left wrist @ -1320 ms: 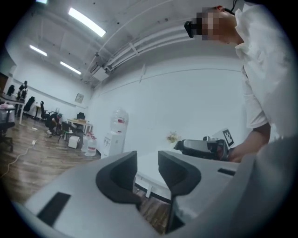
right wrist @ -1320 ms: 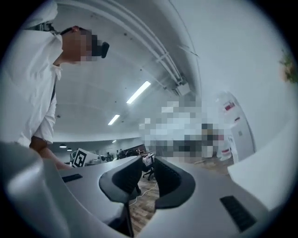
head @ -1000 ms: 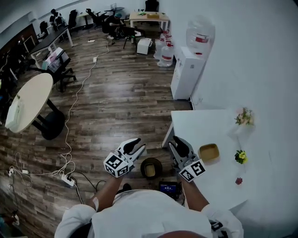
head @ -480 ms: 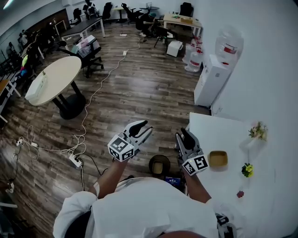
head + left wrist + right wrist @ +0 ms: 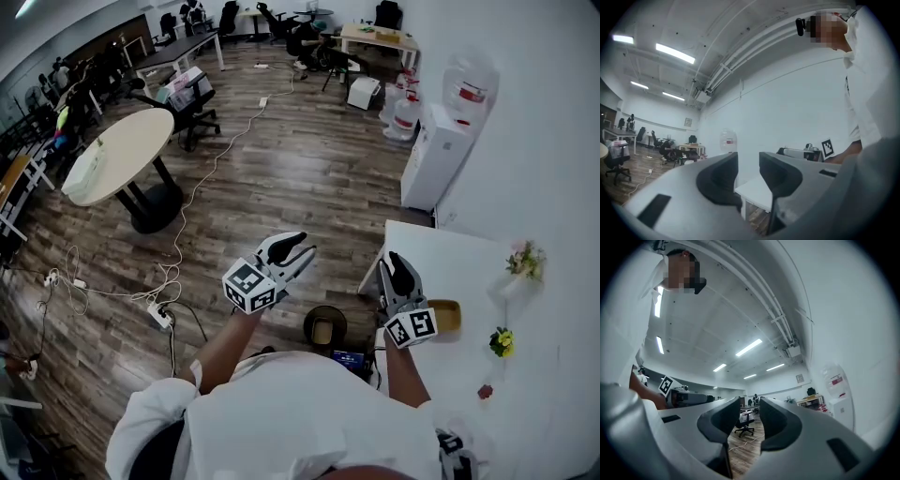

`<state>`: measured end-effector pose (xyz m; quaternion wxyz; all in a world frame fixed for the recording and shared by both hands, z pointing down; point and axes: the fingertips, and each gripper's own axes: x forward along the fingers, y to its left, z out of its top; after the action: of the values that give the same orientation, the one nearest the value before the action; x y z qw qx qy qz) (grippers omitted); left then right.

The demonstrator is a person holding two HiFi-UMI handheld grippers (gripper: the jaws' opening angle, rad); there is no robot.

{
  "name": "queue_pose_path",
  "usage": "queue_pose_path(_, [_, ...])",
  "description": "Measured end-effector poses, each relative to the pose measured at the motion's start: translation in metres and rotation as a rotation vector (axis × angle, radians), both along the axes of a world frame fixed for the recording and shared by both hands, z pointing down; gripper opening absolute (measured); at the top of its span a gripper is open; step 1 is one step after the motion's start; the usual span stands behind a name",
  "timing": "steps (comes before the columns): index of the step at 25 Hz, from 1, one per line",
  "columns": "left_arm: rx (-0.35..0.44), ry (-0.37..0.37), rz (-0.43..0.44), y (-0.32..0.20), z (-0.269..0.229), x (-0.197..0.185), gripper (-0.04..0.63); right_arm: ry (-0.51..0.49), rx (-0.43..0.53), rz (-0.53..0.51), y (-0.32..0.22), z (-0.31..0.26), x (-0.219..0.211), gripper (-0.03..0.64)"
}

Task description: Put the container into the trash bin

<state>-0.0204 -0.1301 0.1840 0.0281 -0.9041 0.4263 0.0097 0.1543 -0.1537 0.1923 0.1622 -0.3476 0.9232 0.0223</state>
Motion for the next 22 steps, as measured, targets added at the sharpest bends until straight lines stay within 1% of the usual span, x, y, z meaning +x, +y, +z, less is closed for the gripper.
queue_pose_path(6, [-0.009, -0.022, 0.078, -0.019, -0.005, 0.054, 0.137, -0.036, -0.007, 0.116, -0.002, 0.004, 0.078, 0.138])
queue_pose_path(10, [-0.022, -0.028, 0.151, -0.029, -0.005, 0.09, 0.137, -0.057, -0.024, 0.206, 0.006, 0.01, 0.125, 0.138])
queue_pose_path(14, [-0.054, -0.038, 0.237, -0.038, -0.001, 0.136, 0.137, -0.047, -0.031, 0.313, 0.022, 0.019, 0.177, 0.138])
queue_pose_path(16, [-0.08, -0.051, 0.288, -0.041, 0.007, 0.157, 0.139, -0.022, -0.031, 0.378, 0.034, 0.024, 0.201, 0.138])
queue_pose_path(18, [-0.122, -0.048, 0.34, -0.045, 0.013, 0.183, 0.138, 0.001, -0.036, 0.447, 0.046, 0.026, 0.23, 0.138])
queue_pose_path(20, [-0.176, -0.042, 0.387, -0.054, 0.02, 0.212, 0.141, 0.005, -0.047, 0.513, 0.058, 0.025, 0.263, 0.138])
queue_pose_path(22, [-0.239, -0.055, 0.436, -0.062, 0.03, 0.239, 0.146, -0.002, -0.071, 0.581, 0.074, 0.025, 0.291, 0.138])
